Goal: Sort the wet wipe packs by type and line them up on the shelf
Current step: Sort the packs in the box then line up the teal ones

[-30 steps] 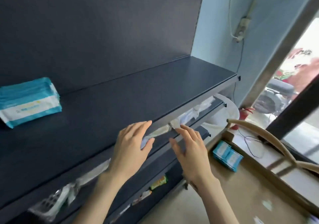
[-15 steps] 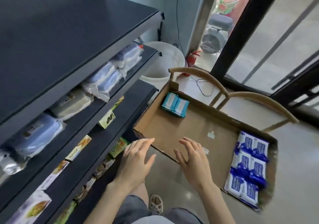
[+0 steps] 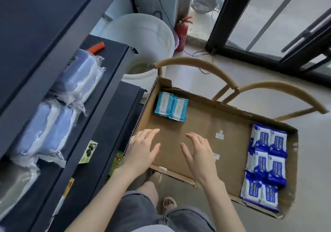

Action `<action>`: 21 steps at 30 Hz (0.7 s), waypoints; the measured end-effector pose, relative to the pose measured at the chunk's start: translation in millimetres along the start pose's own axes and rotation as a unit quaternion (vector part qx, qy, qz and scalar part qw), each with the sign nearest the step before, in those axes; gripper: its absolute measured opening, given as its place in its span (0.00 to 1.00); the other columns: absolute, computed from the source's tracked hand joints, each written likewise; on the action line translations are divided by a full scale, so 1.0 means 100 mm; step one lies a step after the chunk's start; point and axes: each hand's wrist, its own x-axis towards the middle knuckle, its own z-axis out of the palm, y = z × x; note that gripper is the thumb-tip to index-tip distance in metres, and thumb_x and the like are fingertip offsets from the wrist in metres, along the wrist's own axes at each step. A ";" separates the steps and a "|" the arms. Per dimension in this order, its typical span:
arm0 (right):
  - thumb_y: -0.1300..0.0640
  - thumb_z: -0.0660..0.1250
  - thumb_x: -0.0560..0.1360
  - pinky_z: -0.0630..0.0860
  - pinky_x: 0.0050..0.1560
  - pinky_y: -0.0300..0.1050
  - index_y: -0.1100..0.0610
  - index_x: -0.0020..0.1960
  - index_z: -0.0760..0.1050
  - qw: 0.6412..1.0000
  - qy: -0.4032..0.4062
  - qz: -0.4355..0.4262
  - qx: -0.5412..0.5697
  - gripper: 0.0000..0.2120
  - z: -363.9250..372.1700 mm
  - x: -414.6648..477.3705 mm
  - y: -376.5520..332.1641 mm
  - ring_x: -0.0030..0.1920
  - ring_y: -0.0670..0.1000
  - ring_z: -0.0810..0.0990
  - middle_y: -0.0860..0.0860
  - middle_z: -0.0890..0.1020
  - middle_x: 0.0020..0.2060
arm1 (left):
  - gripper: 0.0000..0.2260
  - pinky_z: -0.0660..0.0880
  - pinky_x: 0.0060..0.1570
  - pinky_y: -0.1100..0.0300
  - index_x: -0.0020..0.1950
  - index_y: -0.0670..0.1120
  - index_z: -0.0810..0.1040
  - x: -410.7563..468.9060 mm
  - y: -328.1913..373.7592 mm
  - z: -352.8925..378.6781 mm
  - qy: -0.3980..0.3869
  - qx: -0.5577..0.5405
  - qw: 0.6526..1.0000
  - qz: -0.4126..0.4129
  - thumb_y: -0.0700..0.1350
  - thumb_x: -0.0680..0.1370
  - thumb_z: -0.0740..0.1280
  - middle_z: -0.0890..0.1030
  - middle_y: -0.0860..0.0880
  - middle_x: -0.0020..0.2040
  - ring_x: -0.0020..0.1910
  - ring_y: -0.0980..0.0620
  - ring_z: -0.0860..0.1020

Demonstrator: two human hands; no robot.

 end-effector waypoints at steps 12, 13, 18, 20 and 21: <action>0.52 0.61 0.79 0.69 0.59 0.45 0.57 0.65 0.71 0.991 -0.081 0.110 0.013 0.17 0.75 1.65 0.37 0.60 0.53 0.72 0.53 0.76 0.62 | 0.19 0.68 0.66 0.49 0.70 0.48 0.68 1.74 -0.53 0.63 -0.100 -0.060 0.988 -0.100 0.46 0.79 0.63 0.73 0.50 0.65 0.65 0.52 0.70; 0.52 0.61 0.79 0.69 0.59 0.44 0.57 0.66 0.70 0.989 -0.084 0.121 0.017 0.18 0.84 1.75 0.44 0.61 0.53 0.72 0.53 0.75 0.62 | 0.19 0.68 0.66 0.49 0.70 0.48 0.68 1.86 -0.58 0.72 -0.101 -0.064 0.986 -0.114 0.45 0.79 0.63 0.72 0.50 0.66 0.65 0.51 0.70; 0.51 0.62 0.79 0.69 0.61 0.44 0.58 0.69 0.68 0.975 -0.089 0.195 0.058 0.20 1.29 2.12 0.81 0.63 0.52 0.72 0.53 0.74 0.64 | 0.22 0.62 0.69 0.53 0.73 0.44 0.63 2.32 -0.83 1.22 -0.090 -0.070 0.978 -0.174 0.45 0.79 0.62 0.68 0.47 0.70 0.69 0.49 0.66; 0.52 0.63 0.78 0.68 0.62 0.44 0.59 0.69 0.66 0.968 -0.085 0.221 0.079 0.22 1.47 2.24 0.97 0.64 0.52 0.71 0.54 0.73 0.65 | 0.25 0.60 0.69 0.53 0.74 0.44 0.60 2.46 -0.91 1.43 -0.071 -0.072 0.974 -0.202 0.48 0.79 0.63 0.65 0.46 0.72 0.71 0.49 0.63; 0.53 0.64 0.78 0.67 0.63 0.44 0.59 0.70 0.65 0.965 -0.082 0.231 0.089 0.23 1.55 2.31 1.04 0.64 0.53 0.70 0.54 0.72 0.66 | 0.27 0.59 0.69 0.53 0.75 0.44 0.58 2.53 -0.95 1.53 -0.059 -0.075 0.971 -0.219 0.49 0.79 0.63 0.64 0.46 0.73 0.71 0.49 0.61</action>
